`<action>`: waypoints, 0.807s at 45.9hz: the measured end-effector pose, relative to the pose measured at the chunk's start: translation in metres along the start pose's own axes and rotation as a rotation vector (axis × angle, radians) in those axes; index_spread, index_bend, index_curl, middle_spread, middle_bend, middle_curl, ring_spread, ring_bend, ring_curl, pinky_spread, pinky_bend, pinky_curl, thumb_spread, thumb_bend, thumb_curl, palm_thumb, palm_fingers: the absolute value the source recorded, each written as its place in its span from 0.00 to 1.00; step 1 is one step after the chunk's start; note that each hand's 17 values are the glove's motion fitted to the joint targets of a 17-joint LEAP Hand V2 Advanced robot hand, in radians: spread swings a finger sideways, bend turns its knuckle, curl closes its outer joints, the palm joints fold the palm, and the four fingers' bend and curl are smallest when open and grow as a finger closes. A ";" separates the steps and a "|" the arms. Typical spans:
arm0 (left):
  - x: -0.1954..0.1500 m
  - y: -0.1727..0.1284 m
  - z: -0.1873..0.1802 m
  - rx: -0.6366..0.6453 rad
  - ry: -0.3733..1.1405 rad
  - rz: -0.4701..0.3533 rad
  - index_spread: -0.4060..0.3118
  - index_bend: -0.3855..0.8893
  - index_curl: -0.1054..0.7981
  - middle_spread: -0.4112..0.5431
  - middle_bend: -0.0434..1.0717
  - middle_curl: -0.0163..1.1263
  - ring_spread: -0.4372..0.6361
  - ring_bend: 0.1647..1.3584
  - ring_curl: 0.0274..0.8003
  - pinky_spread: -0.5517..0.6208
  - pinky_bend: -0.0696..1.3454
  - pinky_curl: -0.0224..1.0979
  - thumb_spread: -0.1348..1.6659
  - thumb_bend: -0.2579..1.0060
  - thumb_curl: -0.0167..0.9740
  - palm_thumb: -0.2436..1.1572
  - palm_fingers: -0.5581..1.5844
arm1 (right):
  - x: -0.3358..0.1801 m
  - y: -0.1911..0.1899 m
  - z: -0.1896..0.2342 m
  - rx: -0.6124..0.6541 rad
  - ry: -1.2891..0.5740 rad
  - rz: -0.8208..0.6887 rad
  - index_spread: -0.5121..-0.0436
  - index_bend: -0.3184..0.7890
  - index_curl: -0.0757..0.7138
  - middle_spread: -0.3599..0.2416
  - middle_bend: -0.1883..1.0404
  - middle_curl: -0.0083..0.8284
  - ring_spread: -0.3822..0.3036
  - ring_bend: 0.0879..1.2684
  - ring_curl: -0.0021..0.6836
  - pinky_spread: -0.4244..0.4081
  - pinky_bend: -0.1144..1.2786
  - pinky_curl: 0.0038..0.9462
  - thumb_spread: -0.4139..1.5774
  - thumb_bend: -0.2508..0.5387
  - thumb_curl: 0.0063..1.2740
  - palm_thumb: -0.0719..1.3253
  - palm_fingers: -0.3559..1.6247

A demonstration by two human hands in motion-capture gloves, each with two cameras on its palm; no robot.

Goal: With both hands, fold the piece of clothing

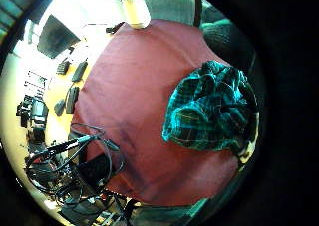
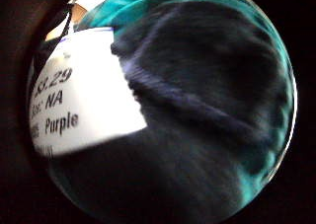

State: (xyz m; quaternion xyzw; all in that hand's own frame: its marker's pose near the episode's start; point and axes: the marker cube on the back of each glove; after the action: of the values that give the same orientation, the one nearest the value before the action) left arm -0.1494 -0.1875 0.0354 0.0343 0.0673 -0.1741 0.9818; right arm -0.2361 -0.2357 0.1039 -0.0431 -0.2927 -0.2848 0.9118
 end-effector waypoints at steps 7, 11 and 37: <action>0.011 0.010 0.005 -0.067 0.039 0.007 0.33 0.42 0.56 0.29 0.20 0.36 0.38 0.24 0.43 0.64 0.19 0.36 0.86 0.30 0.36 0.71 0.57 | 0.005 0.017 -0.040 -0.218 -0.069 0.032 0.53 0.30 0.23 0.41 0.32 0.33 0.33 0.58 0.67 0.33 0.69 0.42 0.70 0.25 0.43 0.68 0.40; 0.020 0.011 0.005 -0.068 0.035 0.027 0.34 0.42 0.56 0.29 0.20 0.36 0.38 0.24 0.44 0.64 0.19 0.36 0.86 0.30 0.36 0.71 0.57 | 0.002 0.038 -0.073 -0.367 0.058 0.107 0.49 0.36 0.24 0.43 0.33 0.35 0.38 0.53 0.63 0.44 0.65 0.39 0.76 0.27 0.40 0.63 0.39; 0.116 0.038 -0.009 -0.053 0.030 0.260 0.36 0.41 0.53 0.31 0.20 0.37 0.42 0.23 0.44 0.65 0.21 0.38 0.82 0.18 0.33 0.58 0.55 | 0.070 0.100 -0.215 0.253 0.969 0.521 0.47 0.43 0.43 0.44 0.34 0.43 0.63 0.22 0.47 0.75 0.51 0.32 0.87 0.30 0.32 0.54 0.39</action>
State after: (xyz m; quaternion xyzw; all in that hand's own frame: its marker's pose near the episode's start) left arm -0.0296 -0.1898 0.0112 0.0193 0.0818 -0.0431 0.9955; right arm -0.0254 -0.2395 -0.0261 0.1314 0.1479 -0.0001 0.9802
